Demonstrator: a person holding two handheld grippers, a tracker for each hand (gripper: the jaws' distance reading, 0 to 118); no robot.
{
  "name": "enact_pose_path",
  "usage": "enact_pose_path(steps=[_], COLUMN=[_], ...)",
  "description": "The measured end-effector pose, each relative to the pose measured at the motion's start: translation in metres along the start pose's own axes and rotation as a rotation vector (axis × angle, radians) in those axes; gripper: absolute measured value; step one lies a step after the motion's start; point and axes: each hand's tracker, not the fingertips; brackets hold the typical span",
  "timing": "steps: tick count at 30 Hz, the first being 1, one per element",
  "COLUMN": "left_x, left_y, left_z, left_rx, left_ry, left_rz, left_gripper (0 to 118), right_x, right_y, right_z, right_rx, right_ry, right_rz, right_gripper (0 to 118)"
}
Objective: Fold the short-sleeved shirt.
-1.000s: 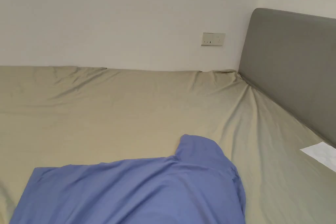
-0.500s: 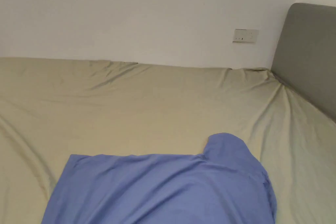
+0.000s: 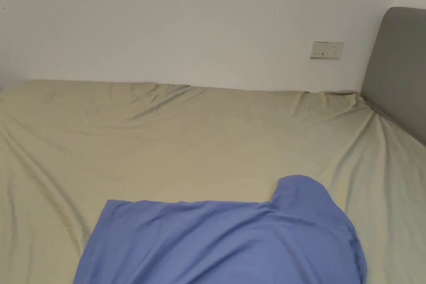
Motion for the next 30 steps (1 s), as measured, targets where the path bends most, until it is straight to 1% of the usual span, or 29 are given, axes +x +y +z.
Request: enact_pose_path(steps=[1, 2, 3, 5, 6, 8, 10, 13, 17, 20, 23, 24, 25, 26, 27, 28, 30], left_x=[-0.001, -0.001, -0.001, -0.002, 0.000, 0.003, 0.004, 0.003, 0.000, 0.000, -0.002, -0.002, 0.000, 0.001, 0.002, 0.004, 0.006], left_y=[0.000, 0.002, 0.004, 0.006, 0.004, 0.003, 0.002, 0.000, 0.002, 0.006, 0.011, 0.012, 0.012, 0.012, 0.010, 0.008, 0.003], left_z=[-0.006, -0.012, -0.016, -0.018, -0.012, -0.001, 0.010, 0.026, 0.042, 0.039, 0.025, 0.022, 0.018, 0.013, 0.007, 0.003, -0.006], left_rx=[0.009, 0.005, -0.017, -0.052, -0.029, 0.001, 0.011, 0.055, 0.071, 0.079, 0.072, 0.071, 0.064, 0.042, -0.002, -0.023, -0.013], left_ry=[-0.007, -0.003, 0.033, 0.011, 0.010, 0.018, 0.009, 0.001, -0.012, -0.004, -0.014, -0.028, -0.020, -0.018, -0.015, -0.010, -0.005], left_rz=[0.033, 0.054, 0.064, 0.042, 0.031, -0.006, 0.000, 0.054, 0.054, 0.027, 0.050, 0.063, 0.055, 0.043, 0.017, -0.009, -0.060], left_gripper=[9, 0, 0, 0, 0, 0, 0, 0, 0, 0, 1, 18, 63, 93, 107, 103, 86], right_x=[-0.001, -0.001, -0.001, -0.001, -0.003, -0.006, -0.006, -0.005, -0.004, -0.006, -0.006, -0.005, -0.004, -0.004, -0.002, -0.001, 0.000], right_y=[-0.003, -0.006, -0.006, -0.005, -0.007, -0.006, -0.005, 0.001, 0.006, 0.008, 0.009, 0.009, 0.009, 0.009, 0.009, 0.010, 0.010], right_z=[0.000, 0.000, 0.000, 0.000, 0.001, 0.003, 0.003, 0.000, -0.006, -0.008, -0.008, -0.008, -0.009, -0.009, -0.009, -0.009, -0.009], right_rx=[0.004, 0.011, 0.013, -0.015, -0.004, 0.007, 0.010, 0.008, 0.004, 0.001, 0.002, 0.001, -0.002, -0.002, -0.003, -0.006, -0.008], right_ry=[-0.002, -0.005, -0.002, 0.022, 0.016, -0.004, -0.009, 0.002, 0.003, 0.009, 0.017, 0.020, 0.023, 0.025, 0.027, 0.027, 0.028], right_rz=[-0.002, -0.011, -0.033, -0.040, -0.040, -0.006, -0.008, -0.035, -0.041, -0.033, -0.042, -0.050, -0.056, -0.063, -0.068, -0.074, -0.080], right_gripper=[3, 3, 3, 3, 2, 2, 1, 1, 2, 2, 2, 2, 2, 2, 2, 2, 2])
